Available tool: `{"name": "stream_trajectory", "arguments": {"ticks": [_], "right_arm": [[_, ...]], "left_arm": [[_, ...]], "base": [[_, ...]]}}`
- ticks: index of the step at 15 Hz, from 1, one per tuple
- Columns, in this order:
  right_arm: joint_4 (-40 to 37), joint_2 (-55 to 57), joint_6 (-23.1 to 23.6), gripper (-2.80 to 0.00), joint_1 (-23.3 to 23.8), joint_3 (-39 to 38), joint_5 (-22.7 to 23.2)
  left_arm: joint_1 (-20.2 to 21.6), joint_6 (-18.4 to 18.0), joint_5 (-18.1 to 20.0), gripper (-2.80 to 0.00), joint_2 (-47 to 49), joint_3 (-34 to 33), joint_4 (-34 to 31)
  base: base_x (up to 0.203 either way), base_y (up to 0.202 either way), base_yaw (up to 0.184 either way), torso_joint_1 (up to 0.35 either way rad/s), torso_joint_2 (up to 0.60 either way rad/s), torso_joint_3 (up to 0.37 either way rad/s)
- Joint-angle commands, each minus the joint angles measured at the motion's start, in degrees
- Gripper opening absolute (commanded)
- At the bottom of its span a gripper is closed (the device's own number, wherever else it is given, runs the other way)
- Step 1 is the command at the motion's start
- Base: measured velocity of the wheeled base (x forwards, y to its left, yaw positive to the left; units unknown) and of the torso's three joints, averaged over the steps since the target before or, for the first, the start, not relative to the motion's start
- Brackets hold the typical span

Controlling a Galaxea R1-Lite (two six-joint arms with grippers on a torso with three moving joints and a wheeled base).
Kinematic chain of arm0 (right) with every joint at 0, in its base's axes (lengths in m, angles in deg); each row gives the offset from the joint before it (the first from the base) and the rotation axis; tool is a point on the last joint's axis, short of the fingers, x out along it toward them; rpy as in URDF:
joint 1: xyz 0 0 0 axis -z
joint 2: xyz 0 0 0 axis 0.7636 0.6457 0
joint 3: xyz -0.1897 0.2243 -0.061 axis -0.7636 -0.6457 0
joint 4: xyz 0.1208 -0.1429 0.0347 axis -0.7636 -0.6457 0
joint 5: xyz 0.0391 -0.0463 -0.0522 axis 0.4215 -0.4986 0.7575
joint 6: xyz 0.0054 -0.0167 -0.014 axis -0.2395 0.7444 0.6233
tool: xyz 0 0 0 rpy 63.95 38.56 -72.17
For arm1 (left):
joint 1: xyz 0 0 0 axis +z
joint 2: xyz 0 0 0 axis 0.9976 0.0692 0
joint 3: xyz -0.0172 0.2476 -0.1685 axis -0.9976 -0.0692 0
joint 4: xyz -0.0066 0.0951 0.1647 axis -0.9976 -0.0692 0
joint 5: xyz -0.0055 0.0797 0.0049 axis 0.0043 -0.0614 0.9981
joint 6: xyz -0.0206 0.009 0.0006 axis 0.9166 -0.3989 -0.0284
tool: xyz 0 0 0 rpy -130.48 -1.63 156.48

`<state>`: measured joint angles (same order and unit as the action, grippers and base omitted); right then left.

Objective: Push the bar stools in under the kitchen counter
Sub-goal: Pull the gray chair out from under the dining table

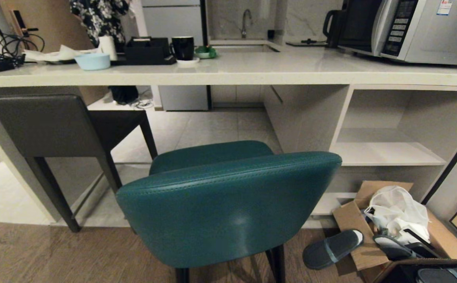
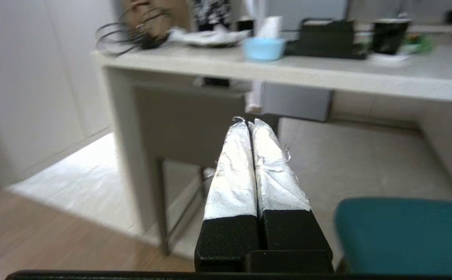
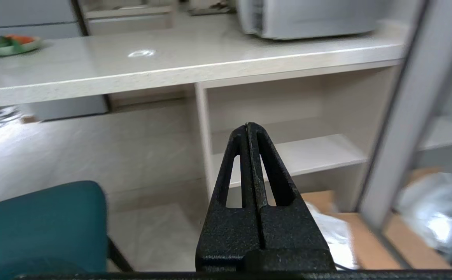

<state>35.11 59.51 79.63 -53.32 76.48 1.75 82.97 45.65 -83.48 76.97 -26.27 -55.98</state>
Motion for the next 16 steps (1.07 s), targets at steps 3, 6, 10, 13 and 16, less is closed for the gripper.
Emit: {"name": "stream_trajectory", "arguments": {"ticks": [3, 6, 10, 13, 16], "right_arm": [[-6.5, -12.9, 0.5, -2.8, 2.5, -4.0, 0.0], [-11.2, -21.2, 0.7, -2.8, 3.6, -7.6, 0.2], [-16.6, -30.4, 1.9, -2.8, 4.0, -13.5, 0.3], [-16.8, -35.3, 3.1, -2.8, 4.3, -18.0, 1.2], [-16.9, -42.7, 5.1, -2.8, 4.1, -25.3, 4.3]], "left_arm": [[4.5, -0.1, 0.4, -2.8, -12.4, -3.3, -6.5], [2.6, -0.2, 0.8, -2.8, -18.9, -7.3, -12.0], [2.1, -1.1, 0.8, -2.8, -29.1, -14.2, -18.1], [2.7, -1.6, 3.7, -2.8, -35.1, -21.7, -21.9], [2.9, -2.3, 6.9, -2.8, -42.2, -28.0, -22.6]], "base": [[0.0, 0.0, 0.0, 0.0, 0.0, 0.0], [0.0, 0.0, 0.0, 0.0, 0.0, 0.0], [0.0, 0.0, 0.0, 0.0, 0.0, 0.0], [0.0, 0.0, 0.0, 0.0, 0.0, 0.0], [0.0, 0.0, 0.0, 0.0, 0.0, 0.0]]}}
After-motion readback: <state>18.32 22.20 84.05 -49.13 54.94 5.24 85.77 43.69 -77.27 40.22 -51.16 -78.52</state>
